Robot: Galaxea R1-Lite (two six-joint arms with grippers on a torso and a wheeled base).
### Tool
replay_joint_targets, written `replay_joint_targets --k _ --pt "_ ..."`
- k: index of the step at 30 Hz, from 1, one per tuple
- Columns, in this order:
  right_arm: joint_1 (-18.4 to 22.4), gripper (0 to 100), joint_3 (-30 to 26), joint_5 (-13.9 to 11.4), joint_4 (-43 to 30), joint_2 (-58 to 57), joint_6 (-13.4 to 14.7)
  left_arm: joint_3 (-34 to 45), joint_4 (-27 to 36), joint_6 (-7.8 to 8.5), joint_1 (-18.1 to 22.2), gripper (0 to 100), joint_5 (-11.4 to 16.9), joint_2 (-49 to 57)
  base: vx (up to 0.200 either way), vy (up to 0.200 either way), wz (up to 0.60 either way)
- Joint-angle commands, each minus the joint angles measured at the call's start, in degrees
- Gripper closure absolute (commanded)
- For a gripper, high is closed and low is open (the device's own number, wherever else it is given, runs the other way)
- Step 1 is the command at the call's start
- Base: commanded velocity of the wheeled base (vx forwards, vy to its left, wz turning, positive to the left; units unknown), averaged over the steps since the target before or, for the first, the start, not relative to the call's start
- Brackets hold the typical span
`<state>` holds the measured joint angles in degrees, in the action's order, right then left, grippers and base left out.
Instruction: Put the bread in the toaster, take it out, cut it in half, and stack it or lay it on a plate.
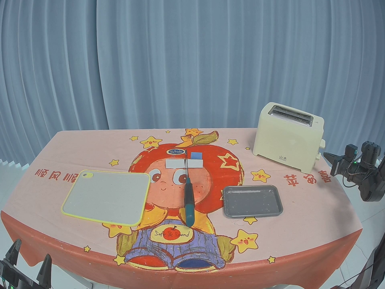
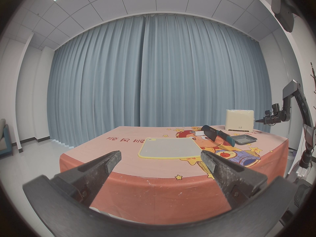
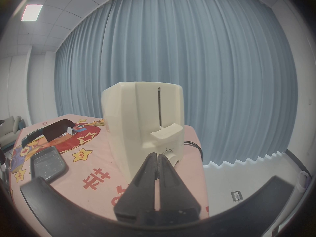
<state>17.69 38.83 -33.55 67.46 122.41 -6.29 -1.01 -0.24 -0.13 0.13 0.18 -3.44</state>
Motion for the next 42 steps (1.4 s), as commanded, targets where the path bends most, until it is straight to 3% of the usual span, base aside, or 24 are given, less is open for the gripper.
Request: replay_joint_targets --k 1,4,42 --pt "0.5 100 0.11 -0.47 0.04 0.9 -0.04 1.01 -0.02 -0.04 0.04 0 -0.01 0.01 0.0 0.0 0.0" --pt "0.42 100 0.37 -1.43 0.13 2.22 -0.04 1.01 -0.02 -0.04 0.04 0 -0.01 0.01 0.0 0.0 0.0" --pt "-0.46 100 5.82 -1.26 1.18 7.58 0.4 1.01 -0.02 -0.04 0.04 0 -0.01 0.01 0.0 0.0 0.0"
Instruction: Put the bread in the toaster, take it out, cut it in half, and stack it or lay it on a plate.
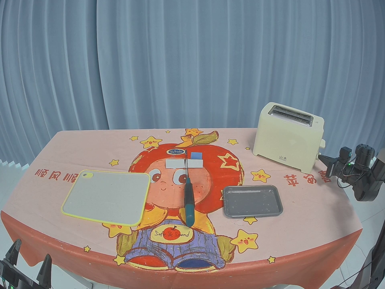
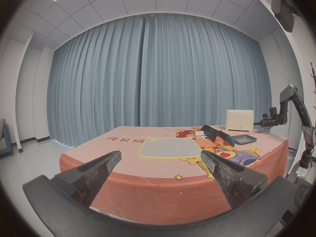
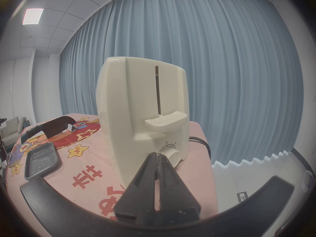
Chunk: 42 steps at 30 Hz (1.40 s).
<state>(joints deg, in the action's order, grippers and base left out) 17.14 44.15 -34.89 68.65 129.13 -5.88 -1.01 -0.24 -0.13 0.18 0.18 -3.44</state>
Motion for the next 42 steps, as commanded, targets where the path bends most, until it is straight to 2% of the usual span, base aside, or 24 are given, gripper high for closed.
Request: replay_joint_targets --k 1,42 --pt "0.09 100 0.49 0.08 0.0 0.94 -0.01 1.01 -0.02 -0.04 -0.01 0 -0.01 0.01 0.0 0.0 0.0" --pt "0.17 100 -0.38 0.17 -0.62 1.29 -0.1 1.01 -0.02 -0.04 -0.01 0 -0.01 0.01 0.0 0.0 0.0"
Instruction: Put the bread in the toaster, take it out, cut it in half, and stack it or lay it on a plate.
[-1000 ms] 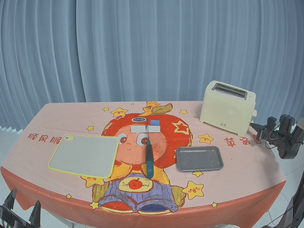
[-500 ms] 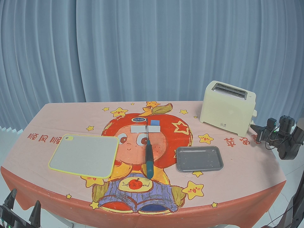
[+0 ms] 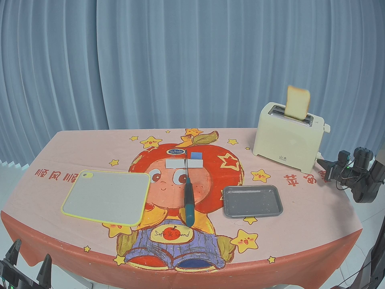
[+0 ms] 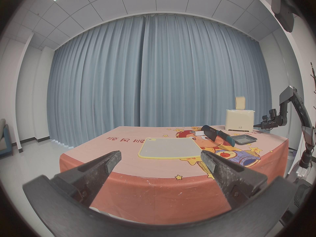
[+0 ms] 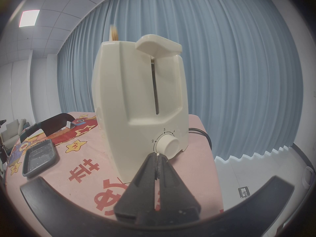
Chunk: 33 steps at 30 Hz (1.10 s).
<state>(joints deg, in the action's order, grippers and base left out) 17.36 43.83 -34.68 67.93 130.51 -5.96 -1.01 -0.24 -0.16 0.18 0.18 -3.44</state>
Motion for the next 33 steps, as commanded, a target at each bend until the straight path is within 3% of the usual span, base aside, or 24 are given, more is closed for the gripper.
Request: replay_joint_targets --k 1,20,28,33 --pt "-0.04 100 -0.14 -0.03 0.1 -0.08 -0.02 1.01 -0.02 -0.02 -0.01 0 -0.01 0.01 0.0 0.0 0.0" --pt "-0.92 100 -1.02 0.05 0.8 -0.79 -0.37 1.01 -0.02 -0.02 -0.01 0 -0.01 0.01 0.0 0.0 0.0" --pt "-5.49 100 -11.39 0.14 -0.69 -16.25 0.25 1.01 -0.02 -0.02 -0.01 0 -0.01 0.01 0.0 0.0 0.0" --pt "-7.52 100 -14.21 0.05 -0.78 -26.27 0.51 1.01 -0.02 -0.02 -0.01 0 -0.01 0.01 0.0 0.0 0.0"
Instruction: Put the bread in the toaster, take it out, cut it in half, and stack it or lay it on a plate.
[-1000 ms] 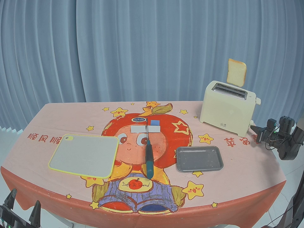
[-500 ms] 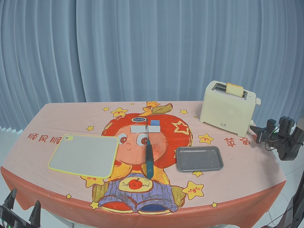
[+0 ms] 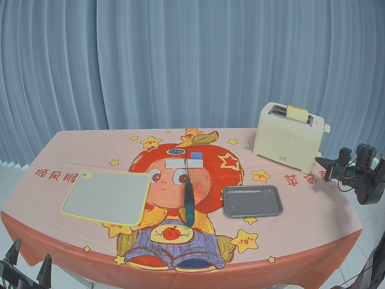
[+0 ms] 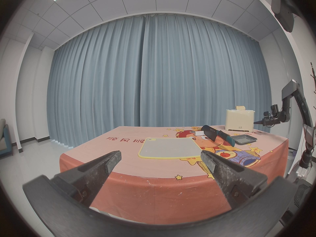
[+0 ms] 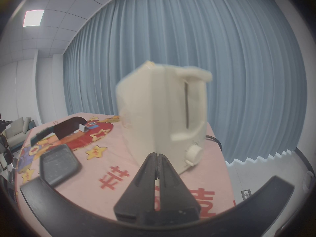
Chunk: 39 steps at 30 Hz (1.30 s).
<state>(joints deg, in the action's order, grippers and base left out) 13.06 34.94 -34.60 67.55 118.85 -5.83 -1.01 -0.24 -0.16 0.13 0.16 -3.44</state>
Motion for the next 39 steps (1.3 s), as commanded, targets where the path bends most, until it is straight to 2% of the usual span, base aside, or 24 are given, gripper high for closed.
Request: replay_joint_targets --k 1,3,4,5,13,14,22,27,31,32,33,34,39 --pt "-3.39 100 -5.32 -0.03 -0.49 -16.19 0.73 1.01 -0.02 -0.02 0.04 0 0.02 0.01 0.0 0.0 0.0" --pt "-3.48 100 -5.14 0.06 -0.49 -17.24 1.61 1.01 -0.02 -0.02 0.04 0 0.02 0.01 0.0 0.0 0.0" --pt "-3.92 100 -5.06 0.14 -0.4 -18.04 3.54 1.01 -0.02 -0.02 0.04 0 0.02 0.01 0.0 0.0 0.0" --pt "-4.27 100 -5.14 0.14 -0.4 -18.12 3.89 1.01 -0.02 -0.02 0.04 0 0.02 0.01 0.0 0.0 0.0" --pt "-6.99 100 -5.85 0.23 -0.22 -17.95 3.89 1.01 -0.02 -0.02 0.04 0 0.02 0.01 0.0 0.0 0.0" --pt "-6.99 0 -5.93 0.23 -0.22 -18.04 3.89 1.01 -0.02 -0.02 0.04 0 0.02 0.01 0.0 0.0 0.0" --pt "-7.34 0 -5.67 0.23 0.48 -18.39 3.63 1.01 -0.02 -0.02 0.04 0 -0.07 0.01 0.0 0.0 0.0" --pt "-5.85 0 -1.89 0.06 -1.1 -18.12 3.89 1.01 -0.02 -0.02 -0.05 0 -0.07 0.01 0.0 0.0 0.0" --pt "-4.53 0 4.44 -0.38 -9.1 -18.74 3.89 1.01 -0.02 -0.02 -0.05 0 -0.07 0.01 0.0 0.0 0.0" --pt "-4.44 0 6.72 -0.74 -13.23 -19.79 3.89 1.01 -0.02 -0.02 0.04 0 -0.07 0.01 0.0 0.0 0.0" --pt "-4.44 0 6.72 -0.74 -13.23 -19.79 3.89 1.01 -0.02 -0.02 0.04 0 -0.07 0.01 0.0 0.0 0.0" --pt "-4.18 0 9.53 -1.61 -17.45 -20.85 4.07 1.01 -0.02 -0.02 -0.05 0 -0.07 0.01 0.0 0.0 0.0" --pt "-2.95 0 14.98 -1.88 -25.1 -22.43 3.89 1.01 -0.02 -0.02 0.04 0 -0.07 0.01 0.0 0.0 0.0"
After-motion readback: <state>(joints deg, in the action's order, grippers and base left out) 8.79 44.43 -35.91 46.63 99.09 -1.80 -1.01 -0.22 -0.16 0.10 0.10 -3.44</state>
